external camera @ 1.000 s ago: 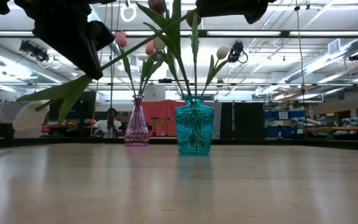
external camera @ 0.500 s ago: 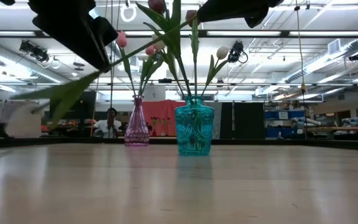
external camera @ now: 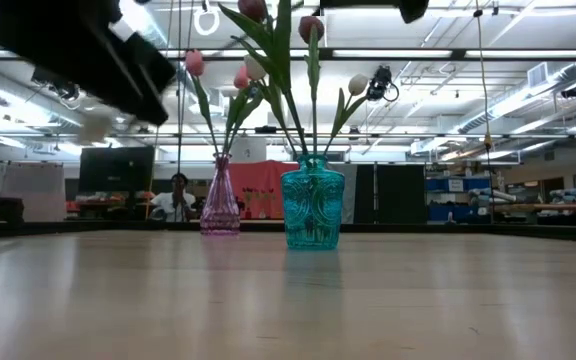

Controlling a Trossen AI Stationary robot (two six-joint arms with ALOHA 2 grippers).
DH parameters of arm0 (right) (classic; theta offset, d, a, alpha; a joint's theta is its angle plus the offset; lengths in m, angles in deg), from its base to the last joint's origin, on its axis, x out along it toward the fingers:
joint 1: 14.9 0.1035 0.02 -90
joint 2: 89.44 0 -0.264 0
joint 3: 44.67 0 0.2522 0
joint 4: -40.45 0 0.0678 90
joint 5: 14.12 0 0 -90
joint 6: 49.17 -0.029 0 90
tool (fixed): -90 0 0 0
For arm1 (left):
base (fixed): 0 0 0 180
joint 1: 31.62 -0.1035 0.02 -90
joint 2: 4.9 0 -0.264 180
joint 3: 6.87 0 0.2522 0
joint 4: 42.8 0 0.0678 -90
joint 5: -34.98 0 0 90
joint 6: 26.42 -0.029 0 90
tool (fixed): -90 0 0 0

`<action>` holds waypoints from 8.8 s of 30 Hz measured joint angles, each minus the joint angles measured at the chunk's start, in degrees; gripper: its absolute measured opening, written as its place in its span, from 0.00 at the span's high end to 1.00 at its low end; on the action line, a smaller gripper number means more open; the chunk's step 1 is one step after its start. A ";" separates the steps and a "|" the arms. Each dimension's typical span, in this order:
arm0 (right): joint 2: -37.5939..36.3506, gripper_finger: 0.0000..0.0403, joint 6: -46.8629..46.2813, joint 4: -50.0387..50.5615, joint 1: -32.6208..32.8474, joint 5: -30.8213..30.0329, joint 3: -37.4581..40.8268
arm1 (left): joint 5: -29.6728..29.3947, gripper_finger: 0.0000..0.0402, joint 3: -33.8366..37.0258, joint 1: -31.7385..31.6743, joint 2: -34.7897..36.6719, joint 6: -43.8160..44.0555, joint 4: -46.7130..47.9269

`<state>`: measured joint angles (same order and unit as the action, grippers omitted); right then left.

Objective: Sort flowers into vase by color
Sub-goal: Put the white flower into the red vase, then return to Home Position

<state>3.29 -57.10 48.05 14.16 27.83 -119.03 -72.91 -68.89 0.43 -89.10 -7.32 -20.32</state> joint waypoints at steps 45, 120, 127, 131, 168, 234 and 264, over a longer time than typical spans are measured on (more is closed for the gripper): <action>0.00 0.97 44.60 -49.25 6.40 2.22 0.00 | -2.97 0.74 8.42 -2.04 4.83 -52.78 -87.36; -0.02 0.50 6.78 -11.04 -5.76 24.09 -7.61 | 9.86 0.98 -28.01 -12.01 1.30 -18.57 18.51; 0.00 0.60 8.01 -11.53 -6.10 24.23 -7.61 | 9.79 0.98 -27.98 -12.19 -0.11 -19.08 16.67; 0.00 0.68 8.16 -11.63 -6.11 24.29 -7.61 | 9.62 0.98 -27.99 -12.19 -0.52 -19.74 15.97; -17.11 0.96 -0.11 21.59 -7.67 5.09 -4.29 | -3.71 0.61 -3.26 1.81 12.03 -14.02 2.33; -8.10 0.69 14.08 -35.11 -48.09 39.32 20.39 | -14.82 0.61 23.40 -3.18 43.05 -5.37 -4.07; -55.40 0.66 -1.39 -5.83 -46.06 46.03 40.09 | -15.50 0.62 27.26 -11.33 67.70 -13.39 4.29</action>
<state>-52.12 -58.49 42.22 -31.90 73.86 -78.94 -88.41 -41.64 -10.91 -21.40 -20.71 -16.03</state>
